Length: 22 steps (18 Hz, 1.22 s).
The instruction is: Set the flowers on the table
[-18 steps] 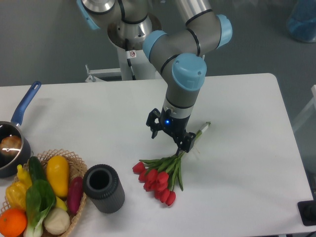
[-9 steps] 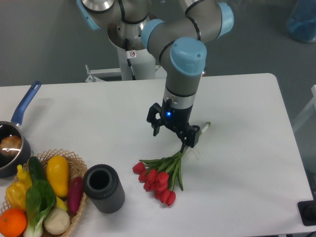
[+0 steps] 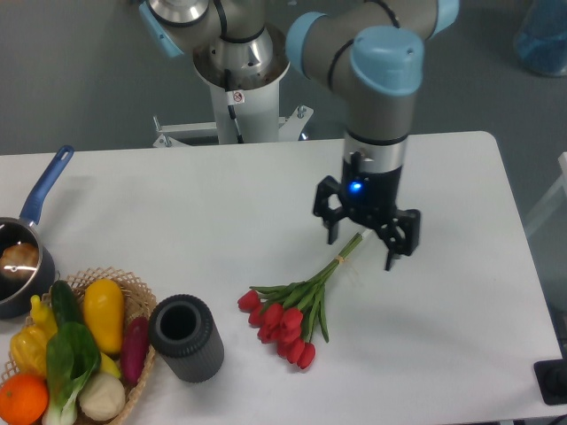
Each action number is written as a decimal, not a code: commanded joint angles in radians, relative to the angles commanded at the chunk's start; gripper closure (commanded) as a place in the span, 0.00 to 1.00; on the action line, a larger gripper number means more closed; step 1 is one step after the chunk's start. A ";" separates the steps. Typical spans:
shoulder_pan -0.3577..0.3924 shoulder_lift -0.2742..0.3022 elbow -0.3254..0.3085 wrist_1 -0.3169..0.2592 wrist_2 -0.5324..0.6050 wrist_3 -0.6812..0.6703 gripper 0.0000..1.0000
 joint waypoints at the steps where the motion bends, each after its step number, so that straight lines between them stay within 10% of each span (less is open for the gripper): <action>1: 0.000 0.000 0.000 0.000 0.017 0.016 0.00; 22: 0.057 0.095 -0.055 -0.006 0.029 0.026 0.00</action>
